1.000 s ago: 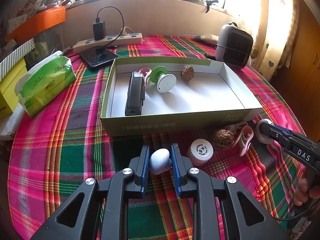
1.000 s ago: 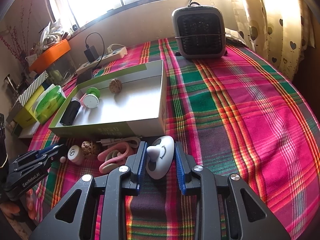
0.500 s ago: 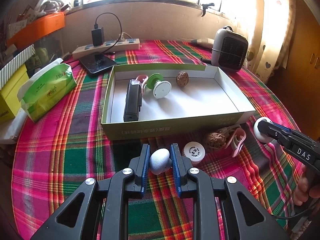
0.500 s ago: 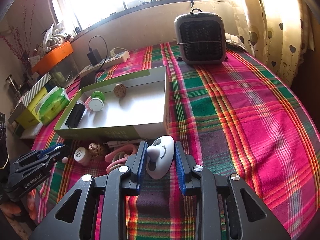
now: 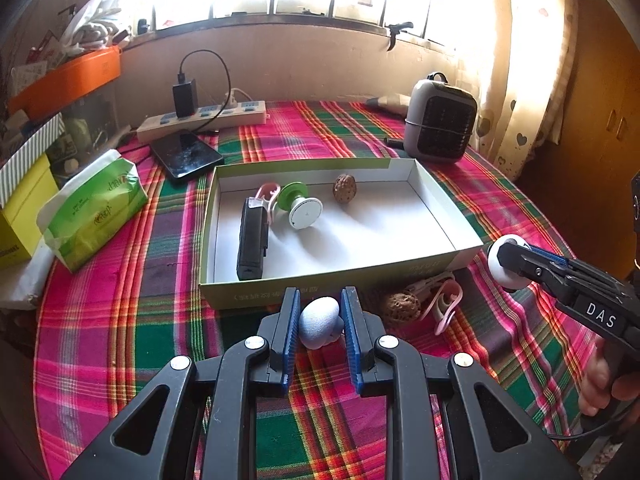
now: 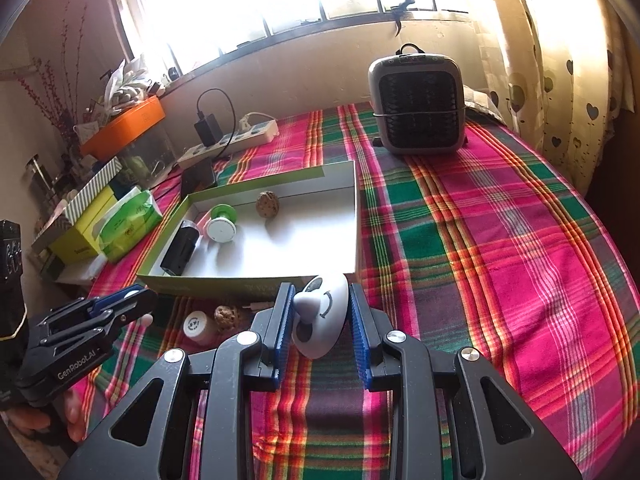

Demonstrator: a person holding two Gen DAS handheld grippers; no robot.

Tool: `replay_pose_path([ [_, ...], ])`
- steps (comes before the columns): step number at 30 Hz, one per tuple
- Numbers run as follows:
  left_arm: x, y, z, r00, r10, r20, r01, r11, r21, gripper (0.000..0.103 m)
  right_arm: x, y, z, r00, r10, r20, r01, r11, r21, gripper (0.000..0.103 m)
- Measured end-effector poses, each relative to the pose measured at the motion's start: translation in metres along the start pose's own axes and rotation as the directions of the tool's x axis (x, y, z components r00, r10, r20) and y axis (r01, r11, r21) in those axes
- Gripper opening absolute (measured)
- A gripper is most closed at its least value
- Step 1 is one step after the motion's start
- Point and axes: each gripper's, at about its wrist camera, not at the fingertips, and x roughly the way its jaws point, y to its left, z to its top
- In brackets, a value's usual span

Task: Organize objects
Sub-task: 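Carry the white egg over the box with the left tool while the right tool carries the ball there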

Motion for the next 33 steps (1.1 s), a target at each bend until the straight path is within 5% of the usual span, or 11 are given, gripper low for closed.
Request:
replay_pose_path([
  [33, 0.079, -0.017, 0.069, 0.996, -0.075, -0.054, 0.077, 0.996, 0.036, 0.019, 0.081, 0.01, 0.073, 0.998, 0.029, -0.062, -0.037, 0.991, -0.13, 0.028],
])
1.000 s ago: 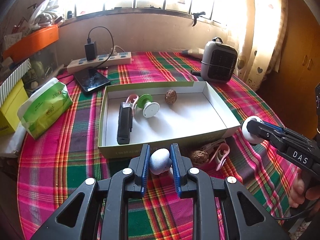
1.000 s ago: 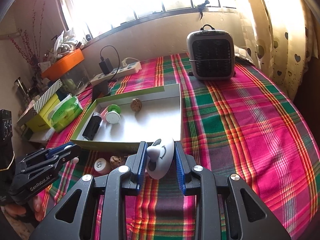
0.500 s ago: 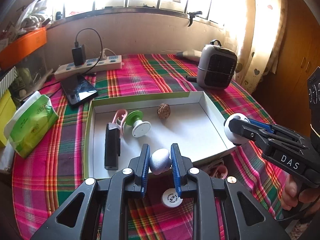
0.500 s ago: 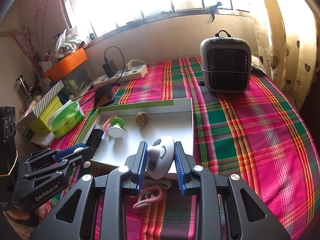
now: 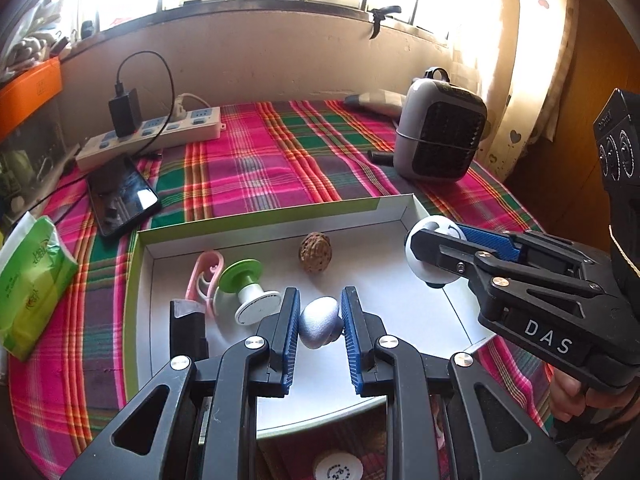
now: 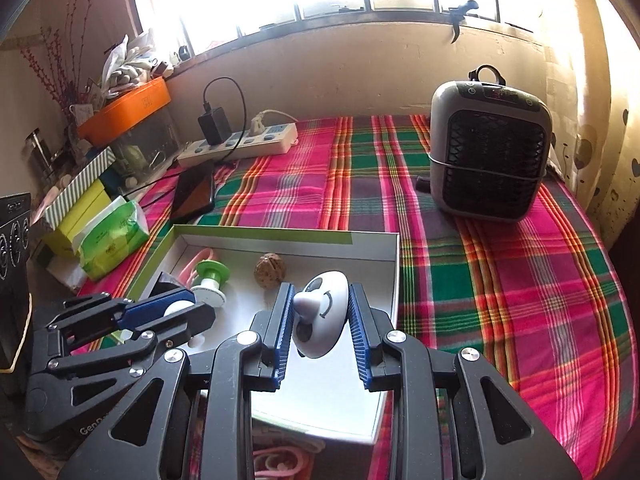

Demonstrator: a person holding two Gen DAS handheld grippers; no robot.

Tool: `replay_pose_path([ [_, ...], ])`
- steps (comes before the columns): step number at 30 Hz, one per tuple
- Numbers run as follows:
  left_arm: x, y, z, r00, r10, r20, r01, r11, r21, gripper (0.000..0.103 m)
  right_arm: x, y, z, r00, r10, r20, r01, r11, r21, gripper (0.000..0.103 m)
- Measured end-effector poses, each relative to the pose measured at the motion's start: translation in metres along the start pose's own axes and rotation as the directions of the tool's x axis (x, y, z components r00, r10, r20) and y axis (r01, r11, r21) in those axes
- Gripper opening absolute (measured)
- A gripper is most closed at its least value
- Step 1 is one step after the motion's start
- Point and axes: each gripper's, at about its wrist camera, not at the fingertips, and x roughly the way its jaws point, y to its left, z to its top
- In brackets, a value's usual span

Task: Organize objects
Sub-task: 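Carry the white egg over the box with the left tool while the right tool carries the ball there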

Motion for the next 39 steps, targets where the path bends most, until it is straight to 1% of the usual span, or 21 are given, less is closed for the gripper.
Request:
replay_pose_path([
  [4, 0.01, -0.001, 0.006, 1.0, -0.001, -0.009, 0.002, 1.0, 0.014, 0.019, 0.01, -0.004, 0.005, 1.0, 0.011, -0.006, -0.011, 1.0, -0.004, 0.028],
  [11, 0.028, -0.001, 0.013, 0.999, 0.024, -0.033, -0.022, 0.999, 0.039, 0.019, 0.027, -0.008, 0.009, 0.999, 0.007, -0.037, -0.008, 1.0, -0.009, 0.028],
  [31, 0.048, 0.005, 0.018, 0.997, 0.047, -0.057, -0.045, 0.998, 0.035, 0.019, 0.052, -0.01, 0.013, 0.997, 0.02, -0.07, -0.022, 0.999, -0.025, 0.028],
  [39, 0.051, 0.004, 0.019, 0.997, 0.057, -0.058, -0.055, 0.998, 0.041, 0.019, 0.057, -0.01, 0.013, 0.998, 0.015, -0.066, -0.016, 0.999, -0.028, 0.028],
])
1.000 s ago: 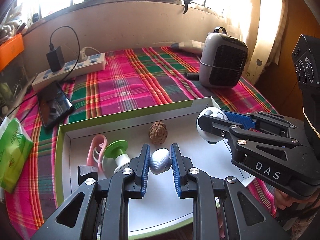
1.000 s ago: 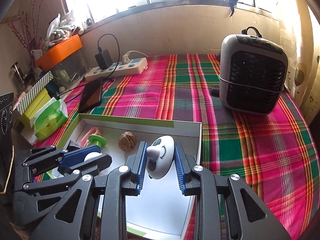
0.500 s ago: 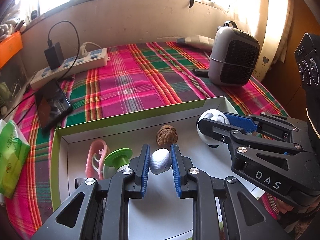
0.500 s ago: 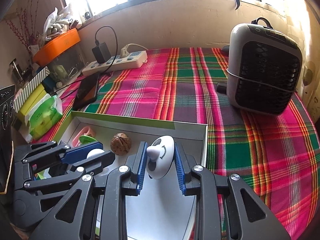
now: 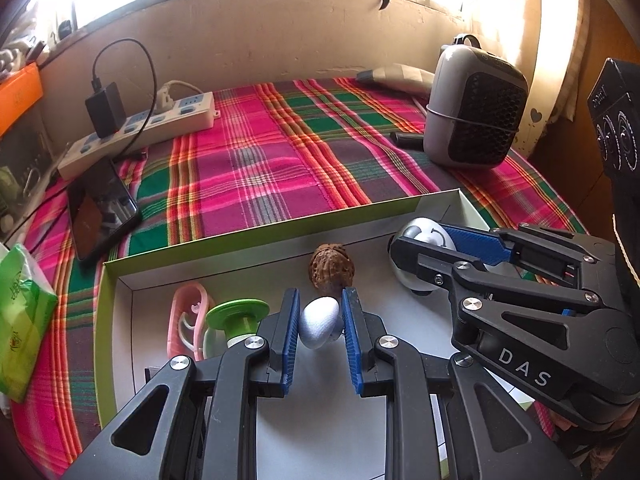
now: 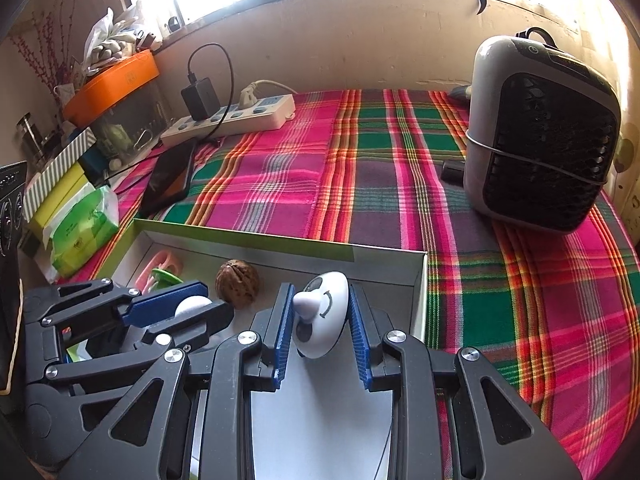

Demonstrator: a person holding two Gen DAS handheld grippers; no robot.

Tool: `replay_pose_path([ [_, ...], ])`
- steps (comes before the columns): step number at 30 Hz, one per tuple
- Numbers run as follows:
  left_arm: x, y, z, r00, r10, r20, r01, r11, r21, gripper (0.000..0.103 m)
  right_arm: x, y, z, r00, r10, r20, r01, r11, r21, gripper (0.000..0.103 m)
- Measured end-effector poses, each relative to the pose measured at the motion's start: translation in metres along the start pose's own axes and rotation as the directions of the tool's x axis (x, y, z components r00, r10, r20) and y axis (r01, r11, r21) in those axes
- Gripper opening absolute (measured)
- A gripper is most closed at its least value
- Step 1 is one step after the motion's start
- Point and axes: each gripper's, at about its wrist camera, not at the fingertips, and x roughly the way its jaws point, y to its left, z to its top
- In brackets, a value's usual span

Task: Organize objects
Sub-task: 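Carry the white egg over the box with the left tool while the right tool carries the ball there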

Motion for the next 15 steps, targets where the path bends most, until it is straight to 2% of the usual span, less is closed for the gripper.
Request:
replay_pose_path([
  [15, 0.001, 0.0, 0.0018, 1.0, 0.01, 0.001, -0.01, 1.0, -0.002, 0.02, 0.0015, 0.0017, -0.0008, 1.0, -0.015, -0.002, 0.015, 1.0, -0.015, 0.028],
])
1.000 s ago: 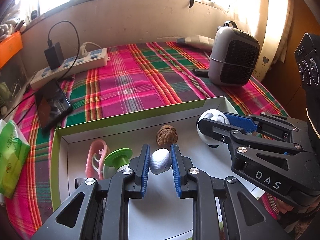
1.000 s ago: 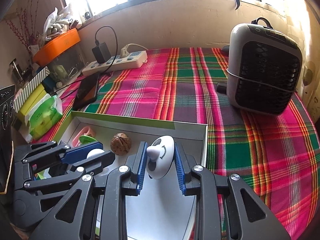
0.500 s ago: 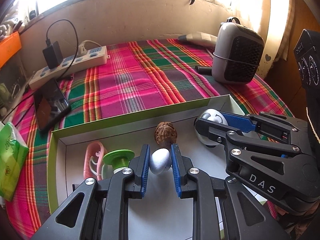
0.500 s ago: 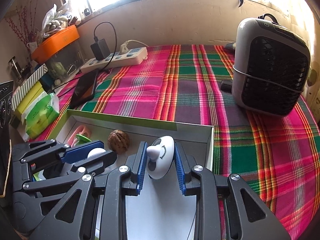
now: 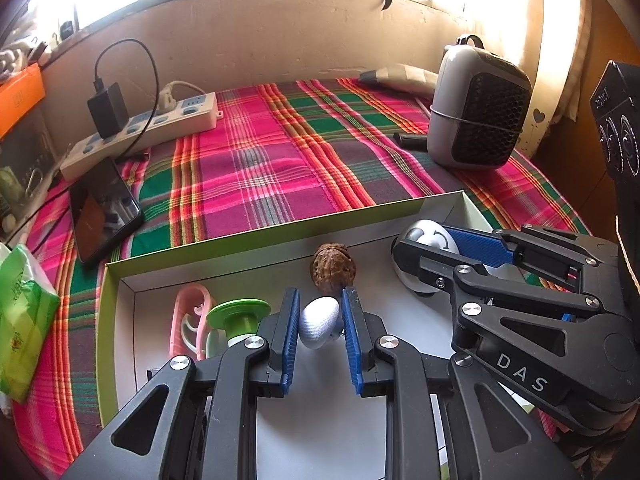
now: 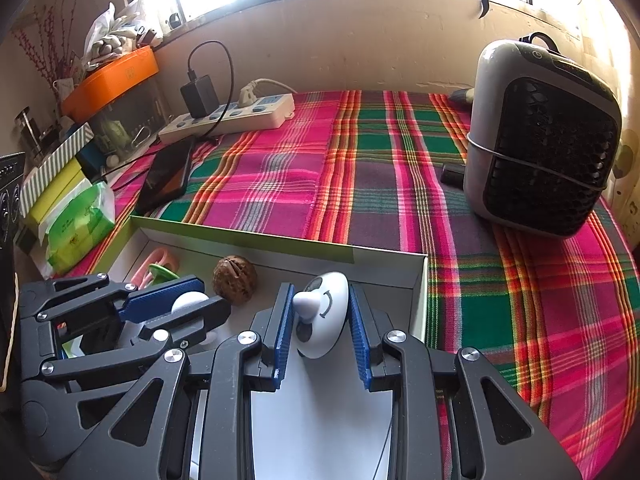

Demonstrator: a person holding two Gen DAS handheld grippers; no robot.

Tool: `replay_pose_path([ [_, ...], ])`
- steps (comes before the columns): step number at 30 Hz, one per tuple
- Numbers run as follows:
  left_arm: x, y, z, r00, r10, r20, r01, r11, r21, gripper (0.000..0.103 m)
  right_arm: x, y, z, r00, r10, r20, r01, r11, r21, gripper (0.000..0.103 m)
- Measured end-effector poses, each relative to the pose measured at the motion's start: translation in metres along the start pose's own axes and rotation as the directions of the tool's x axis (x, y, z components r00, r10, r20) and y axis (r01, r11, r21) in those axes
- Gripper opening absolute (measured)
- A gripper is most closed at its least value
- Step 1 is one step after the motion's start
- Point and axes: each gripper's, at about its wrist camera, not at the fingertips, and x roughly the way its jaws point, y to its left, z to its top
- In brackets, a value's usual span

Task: Organize objects
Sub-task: 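Carry the white egg over the box with the left tool while the right tool carries the ball there, then open the left tool to release the egg into the box while the right tool releases the ball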

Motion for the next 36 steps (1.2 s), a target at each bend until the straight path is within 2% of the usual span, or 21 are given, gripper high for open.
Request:
replay_pose_path([
  [24, -0.005, 0.004, -0.003, 1.0, -0.001, 0.0, 0.001, 1.0, -0.018, 0.025, -0.002, -0.001, -0.001, 1.0, 0.019, 0.001, -0.019, 0.999, 0.038, 0.03],
  [30, -0.011, 0.004, -0.005, 1.0, 0.001, 0.009, -0.001, 1.0, -0.024, 0.025, -0.008, -0.002, -0.002, 1.0, 0.019, 0.021, -0.02, 0.998, 0.056, 0.039],
  [36, -0.021, 0.001, -0.009, 0.999, 0.017, 0.028, -0.016, 1.0, -0.017, 0.025, -0.017, 0.0, -0.004, 0.999, 0.023, 0.038, -0.025, 0.998, 0.06, 0.04],
])
